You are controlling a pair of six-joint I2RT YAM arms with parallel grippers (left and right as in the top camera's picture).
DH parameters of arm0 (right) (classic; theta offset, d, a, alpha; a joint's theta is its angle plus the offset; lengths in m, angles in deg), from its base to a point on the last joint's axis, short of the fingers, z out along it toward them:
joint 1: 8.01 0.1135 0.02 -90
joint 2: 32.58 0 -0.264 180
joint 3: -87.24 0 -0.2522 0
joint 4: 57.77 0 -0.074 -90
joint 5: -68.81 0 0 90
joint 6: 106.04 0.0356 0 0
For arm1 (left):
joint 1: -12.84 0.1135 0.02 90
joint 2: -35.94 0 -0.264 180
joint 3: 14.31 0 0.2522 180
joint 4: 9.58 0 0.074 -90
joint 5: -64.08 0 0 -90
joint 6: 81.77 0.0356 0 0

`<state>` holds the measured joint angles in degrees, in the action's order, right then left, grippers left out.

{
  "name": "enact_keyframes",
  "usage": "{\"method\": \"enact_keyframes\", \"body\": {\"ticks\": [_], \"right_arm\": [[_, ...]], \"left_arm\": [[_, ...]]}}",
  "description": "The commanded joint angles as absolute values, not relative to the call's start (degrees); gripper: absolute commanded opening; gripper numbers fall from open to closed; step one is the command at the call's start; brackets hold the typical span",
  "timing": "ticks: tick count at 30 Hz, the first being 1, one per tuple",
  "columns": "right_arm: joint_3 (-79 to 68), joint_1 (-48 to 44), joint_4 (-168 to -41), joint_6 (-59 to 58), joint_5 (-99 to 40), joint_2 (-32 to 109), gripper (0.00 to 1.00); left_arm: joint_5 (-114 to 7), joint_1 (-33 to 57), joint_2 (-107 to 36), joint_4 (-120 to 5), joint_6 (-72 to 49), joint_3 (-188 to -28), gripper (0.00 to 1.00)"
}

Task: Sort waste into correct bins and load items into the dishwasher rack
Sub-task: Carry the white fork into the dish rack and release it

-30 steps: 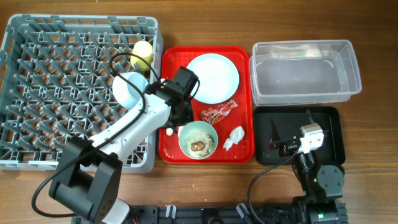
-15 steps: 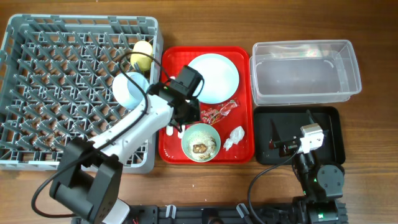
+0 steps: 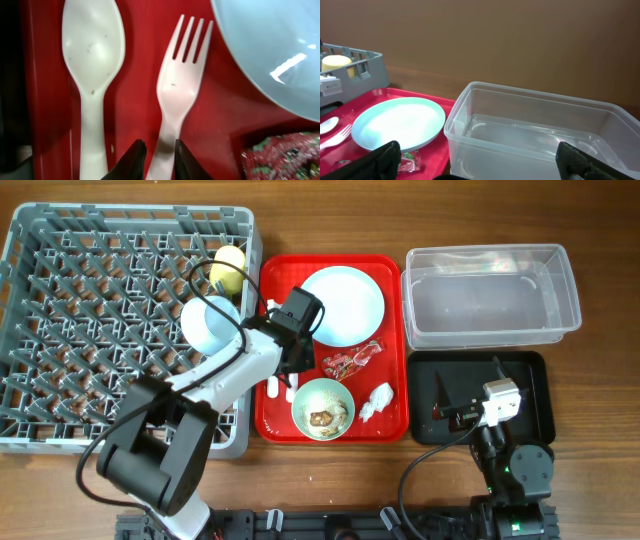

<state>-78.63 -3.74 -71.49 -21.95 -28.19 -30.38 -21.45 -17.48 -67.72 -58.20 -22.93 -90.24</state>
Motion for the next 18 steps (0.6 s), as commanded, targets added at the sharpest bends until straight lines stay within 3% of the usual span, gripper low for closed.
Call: {"method": "enact_keyframes", "body": {"ticks": [1, 2, 4, 8, 12, 18], "right_arm": [[-78.7, -3.96, -71.17, -22.06, -27.47, -30.49, 1.0], [-78.7, -3.96, -71.17, -22.06, -27.47, -30.49, 1.0], [-78.7, -3.96, -71.17, -22.04, -27.47, -30.49, 1.0], [-78.7, -3.96, -71.17, -22.06, -27.47, -30.49, 1.0], [-78.7, -3.96, -71.17, -22.04, -27.47, -30.49, 1.0], [-78.7, -3.96, -71.17, -22.06, -27.47, -30.49, 1.0]], "left_arm": [[-20.03, -17.68, -70.5, -57.1, -23.08, -89.04, 0.15], [-20.03, -17.68, -70.52, -56.69, -23.08, -89.04, 0.08], [-20.01, -17.68, -70.52, -56.12, -23.08, -89.06, 0.04], [-19.99, -17.61, -68.9, -56.73, -18.8, -91.31, 0.04], [-19.55, -17.61, -59.42, -66.11, -8.18, -97.17, 0.04], [-6.52, -16.7, -41.45, -76.77, -7.17, -97.52, 0.04]]}}
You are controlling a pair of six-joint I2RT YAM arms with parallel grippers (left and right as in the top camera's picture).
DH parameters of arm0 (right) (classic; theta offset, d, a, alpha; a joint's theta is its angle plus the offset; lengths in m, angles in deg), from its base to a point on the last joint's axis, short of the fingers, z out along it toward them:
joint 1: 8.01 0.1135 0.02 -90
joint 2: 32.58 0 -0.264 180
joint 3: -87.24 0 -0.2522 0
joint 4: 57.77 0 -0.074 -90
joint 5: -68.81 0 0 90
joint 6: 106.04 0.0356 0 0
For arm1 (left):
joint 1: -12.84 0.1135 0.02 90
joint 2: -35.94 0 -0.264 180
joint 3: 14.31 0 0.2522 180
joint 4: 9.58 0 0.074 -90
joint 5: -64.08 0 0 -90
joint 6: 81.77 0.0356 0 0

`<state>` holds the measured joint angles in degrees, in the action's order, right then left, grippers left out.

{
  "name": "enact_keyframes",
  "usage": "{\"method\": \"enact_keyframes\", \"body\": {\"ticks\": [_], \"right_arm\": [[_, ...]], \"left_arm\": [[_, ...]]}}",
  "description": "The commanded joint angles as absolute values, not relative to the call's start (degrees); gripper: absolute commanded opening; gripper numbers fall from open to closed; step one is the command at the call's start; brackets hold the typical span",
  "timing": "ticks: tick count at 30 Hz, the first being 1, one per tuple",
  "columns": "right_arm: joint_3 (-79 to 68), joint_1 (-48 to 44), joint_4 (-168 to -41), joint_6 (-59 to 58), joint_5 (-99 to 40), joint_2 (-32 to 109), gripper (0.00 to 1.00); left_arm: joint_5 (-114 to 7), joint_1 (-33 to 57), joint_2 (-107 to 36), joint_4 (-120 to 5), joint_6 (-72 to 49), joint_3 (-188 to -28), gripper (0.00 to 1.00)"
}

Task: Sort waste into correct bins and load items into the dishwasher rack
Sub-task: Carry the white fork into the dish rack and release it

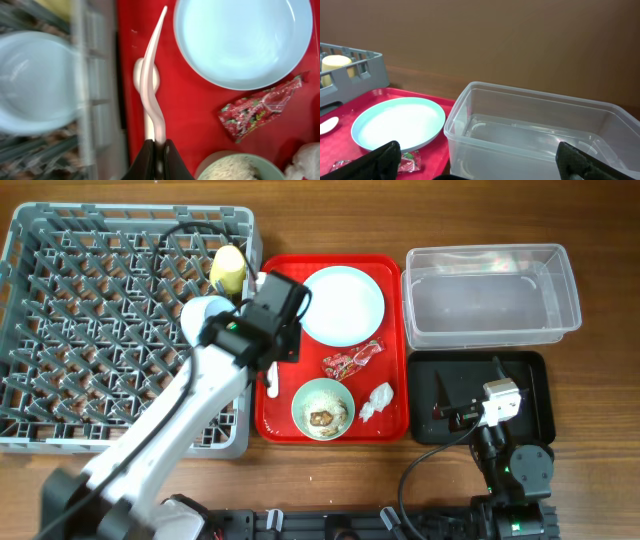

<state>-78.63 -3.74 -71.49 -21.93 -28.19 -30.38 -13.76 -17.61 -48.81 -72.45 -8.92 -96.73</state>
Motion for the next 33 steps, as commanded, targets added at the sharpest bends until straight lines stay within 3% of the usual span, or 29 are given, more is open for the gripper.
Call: {"method": "enact_keyframes", "body": {"ticks": [1, 5, 11, 18, 22, 28, 30, 33], "right_arm": [[-78.7, -3.96, -71.17, -22.06, -27.47, -30.49, 1.0], [-78.7, -3.96, -71.17, -22.04, -27.47, -30.49, 1.0], [-78.7, -3.96, -71.17, -22.06, -27.47, -30.49, 0.99], [-78.7, -3.96, -71.17, -22.04, -27.47, -30.49, 1.0], [-78.7, -3.96, -71.17, -22.06, -27.47, -30.49, 1.0], [-78.7, -3.96, -71.17, -22.08, -27.47, -30.49, 1.0], [-78.7, -3.96, -71.17, -22.06, -27.47, -30.49, 1.0], [-78.7, -3.96, -71.17, -22.06, -27.47, -30.49, 1.0]], "left_arm": [[-6.57, -16.19, -40.31, -78.09, -7.3, -97.5, 0.04], [-5.25, -12.48, -39.72, -88.47, -12.2, -96.95, 0.04], [-2.26, -3.82, -39.92, -89.34, -12.33, -94.0, 0.04], [-2.26, 5.31, -42.54, -78.24, -0.22, -91.6, 0.09], [-2.24, 7.59, -49.86, -62.63, 17.85, -91.6, 0.11], [-2.26, 10.32, -55.79, -60.69, 19.8, -91.6, 0.12], [-2.26, 10.49, -55.0, -59.42, 19.06, -92.14, 0.48], [-5.25, 10.41, -50.54, -61.5, 10.53, -95.2, 0.5]]}}
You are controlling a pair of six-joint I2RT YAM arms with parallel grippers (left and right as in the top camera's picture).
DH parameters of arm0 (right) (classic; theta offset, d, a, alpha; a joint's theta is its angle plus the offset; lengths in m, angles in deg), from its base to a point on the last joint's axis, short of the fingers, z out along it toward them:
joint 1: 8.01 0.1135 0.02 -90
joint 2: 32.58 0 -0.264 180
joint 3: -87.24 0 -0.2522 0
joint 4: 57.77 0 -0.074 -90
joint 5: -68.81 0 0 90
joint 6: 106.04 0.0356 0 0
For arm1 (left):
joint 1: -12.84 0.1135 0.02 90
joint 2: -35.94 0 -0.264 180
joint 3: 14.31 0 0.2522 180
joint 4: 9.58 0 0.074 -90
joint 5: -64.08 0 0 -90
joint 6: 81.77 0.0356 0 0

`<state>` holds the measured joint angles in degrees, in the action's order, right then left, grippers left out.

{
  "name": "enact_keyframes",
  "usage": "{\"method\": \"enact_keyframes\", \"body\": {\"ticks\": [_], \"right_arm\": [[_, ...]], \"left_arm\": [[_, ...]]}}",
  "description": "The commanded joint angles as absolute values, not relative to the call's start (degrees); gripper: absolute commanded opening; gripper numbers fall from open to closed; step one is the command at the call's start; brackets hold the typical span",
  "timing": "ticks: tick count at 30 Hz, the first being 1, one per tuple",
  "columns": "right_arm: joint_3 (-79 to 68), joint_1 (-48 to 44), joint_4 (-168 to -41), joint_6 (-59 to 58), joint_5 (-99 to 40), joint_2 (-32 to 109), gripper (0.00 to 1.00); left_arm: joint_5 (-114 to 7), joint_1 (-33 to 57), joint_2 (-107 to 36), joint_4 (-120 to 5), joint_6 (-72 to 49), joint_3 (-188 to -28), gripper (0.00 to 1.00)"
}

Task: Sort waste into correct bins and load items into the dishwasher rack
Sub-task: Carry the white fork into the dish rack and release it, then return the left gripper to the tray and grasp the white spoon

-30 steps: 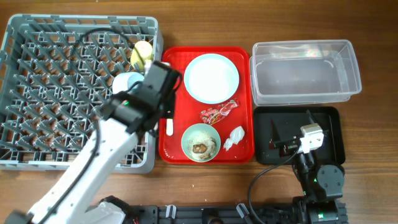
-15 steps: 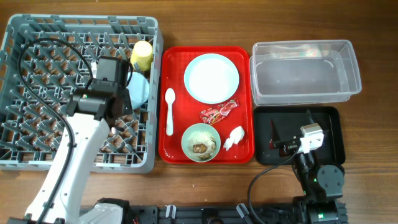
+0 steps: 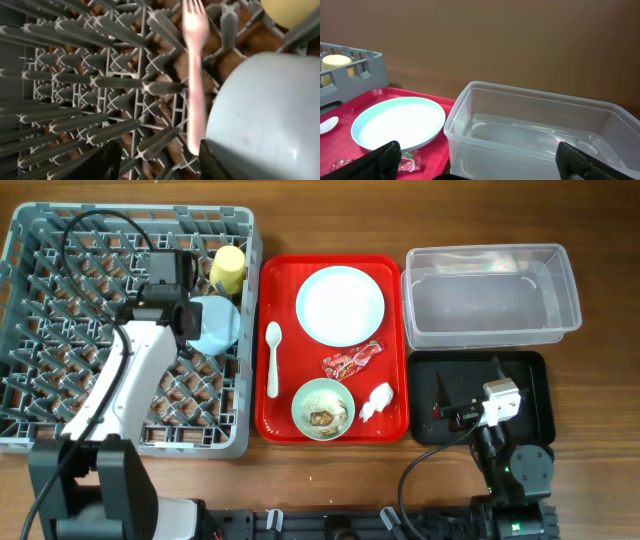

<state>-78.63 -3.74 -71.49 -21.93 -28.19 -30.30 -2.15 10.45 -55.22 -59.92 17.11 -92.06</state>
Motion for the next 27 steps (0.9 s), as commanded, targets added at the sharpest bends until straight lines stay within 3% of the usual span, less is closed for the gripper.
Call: {"method": "enact_keyframes", "body": {"ticks": [1, 3, 5, 8, 10, 15, 18, 23, 24, 27], "right_arm": [[-78.7, -3.96, -71.17, -22.06, -27.47, -30.49, 1.0], [-78.7, -3.96, -71.17, -22.04, -27.47, -30.49, 1.0], [-78.7, -3.96, -71.17, -22.06, -27.47, -30.49, 1.0], [-78.7, -3.96, -71.17, -22.06, -27.47, -30.49, 1.0], [-78.7, -3.96, -71.17, -22.06, -27.47, -30.49, 1.0], [-78.7, -3.96, -71.17, -22.06, -27.47, -30.49, 1.0], [-78.7, -3.96, -71.17, -22.06, -27.47, -30.49, 1.0], [-78.7, -3.96, -71.17, -22.06, -27.47, -30.49, 1.0], [-78.7, -3.96, -71.17, -22.06, -27.47, -30.49, 1.0], [-78.7, -3.96, -71.17, -22.04, -27.47, -30.49, 1.0]], "left_arm": [[-9.76, 10.23, -48.18, -63.03, 8.06, -95.97, 0.49], [-22.0, 9.33, -42.15, -66.04, 1.0, -96.12, 0.41], [-30.83, 7.39, -36.97, -71.44, -7.41, -96.12, 0.21], [-31.46, 3.89, -38.0, -75.46, -7.7, -94.9, 0.08], [-31.46, 0.59, -39.92, -75.09, -7.89, -91.77, 0.04], [-28.27, -8.92, -47.2, -65.98, -10.89, -85.37, 0.05], [-22.37, -12.39, -51.81, -63.18, -12.2, -85.15, 0.17], [-15.53, -14.69, -59.18, -58.57, -16.2, -85.15, 0.23], [-15.11, -14.69, -60.38, -57.72, -16.53, -85.15, 0.29], [-15.11, -14.69, -62.24, -56.49, -16.7, -85.15, 0.31]]}}
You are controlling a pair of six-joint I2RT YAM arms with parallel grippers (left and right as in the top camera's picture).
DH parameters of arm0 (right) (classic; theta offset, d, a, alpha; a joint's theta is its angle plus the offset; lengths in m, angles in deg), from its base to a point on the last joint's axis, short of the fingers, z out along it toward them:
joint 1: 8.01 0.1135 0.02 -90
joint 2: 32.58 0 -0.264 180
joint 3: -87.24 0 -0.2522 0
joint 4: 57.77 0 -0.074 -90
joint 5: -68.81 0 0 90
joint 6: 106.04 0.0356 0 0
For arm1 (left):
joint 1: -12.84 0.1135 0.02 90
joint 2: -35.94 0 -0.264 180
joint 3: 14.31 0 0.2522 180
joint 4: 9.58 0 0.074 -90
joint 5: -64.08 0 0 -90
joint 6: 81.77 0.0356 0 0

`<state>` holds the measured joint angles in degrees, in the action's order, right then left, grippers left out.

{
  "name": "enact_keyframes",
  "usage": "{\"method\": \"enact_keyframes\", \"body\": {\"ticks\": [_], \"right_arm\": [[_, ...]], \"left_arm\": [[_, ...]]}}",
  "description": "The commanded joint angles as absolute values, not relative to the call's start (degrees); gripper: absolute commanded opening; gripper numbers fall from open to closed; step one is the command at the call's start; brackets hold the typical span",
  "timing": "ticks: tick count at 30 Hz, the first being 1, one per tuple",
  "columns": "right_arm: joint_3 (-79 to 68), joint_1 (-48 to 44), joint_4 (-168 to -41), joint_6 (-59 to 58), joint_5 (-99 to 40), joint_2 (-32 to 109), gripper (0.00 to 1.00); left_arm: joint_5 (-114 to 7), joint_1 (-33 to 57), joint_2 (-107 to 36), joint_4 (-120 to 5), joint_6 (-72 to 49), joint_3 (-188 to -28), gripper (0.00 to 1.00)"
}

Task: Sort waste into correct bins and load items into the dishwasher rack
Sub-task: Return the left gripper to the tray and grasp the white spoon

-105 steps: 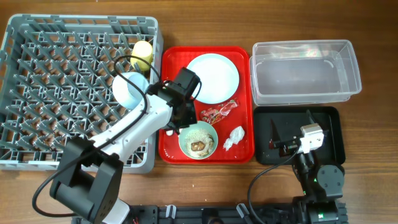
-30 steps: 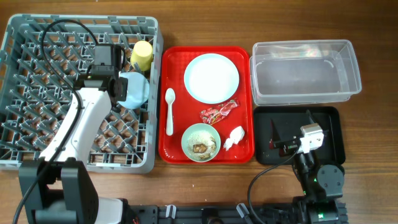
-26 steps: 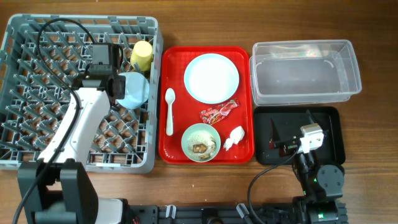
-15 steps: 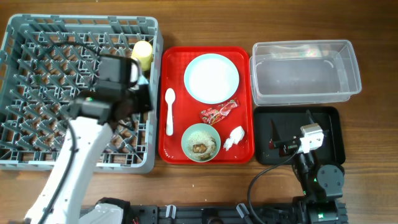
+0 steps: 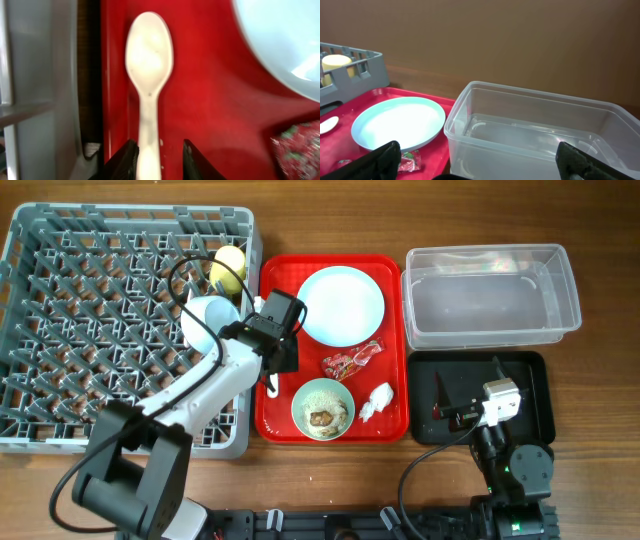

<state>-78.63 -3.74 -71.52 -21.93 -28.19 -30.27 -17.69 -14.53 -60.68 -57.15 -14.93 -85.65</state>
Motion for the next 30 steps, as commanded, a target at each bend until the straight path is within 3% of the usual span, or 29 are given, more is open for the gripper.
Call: {"method": "enact_keyframes", "body": {"ticks": [1, 7, 12, 16, 20, 25, 30], "right_arm": [[-78.7, -3.98, -71.17, -22.06, -27.47, -30.49, 1.0], [-78.7, -3.96, -71.17, -22.08, -27.47, -30.49, 1.0], [-78.7, -3.96, -71.17, -22.06, -27.47, -30.49, 1.0], [-78.7, -3.96, -71.17, -22.04, -27.47, -30.49, 1.0], [-78.7, -3.96, -71.17, -22.04, -27.47, -30.49, 1.0], [-78.7, -3.96, -71.17, -22.06, -27.47, -30.49, 1.0], [-78.7, -3.96, -71.17, -22.04, -27.47, -30.49, 1.0]], "left_arm": [[-15.11, -14.71, -62.56, -56.27, -16.7, -85.15, 0.31], [-15.59, -14.71, -66.45, -53.69, -16.68, -85.06, 0.29], [-16.03, -14.99, -67.42, -53.39, -16.68, -85.06, 0.2], [-15.94, -16.98, -67.59, -52.47, -16.27, -85.06, 0.04], [-15.75, -17.7, -66.83, -52.05, -15.74, -85.24, 0.04], [-11.7, -17.64, -55.7, -56.86, -11.39, -89.83, 0.04], [2.18, -17.13, -39.44, -59.42, -5.47, -90.24, 0.05]]}}
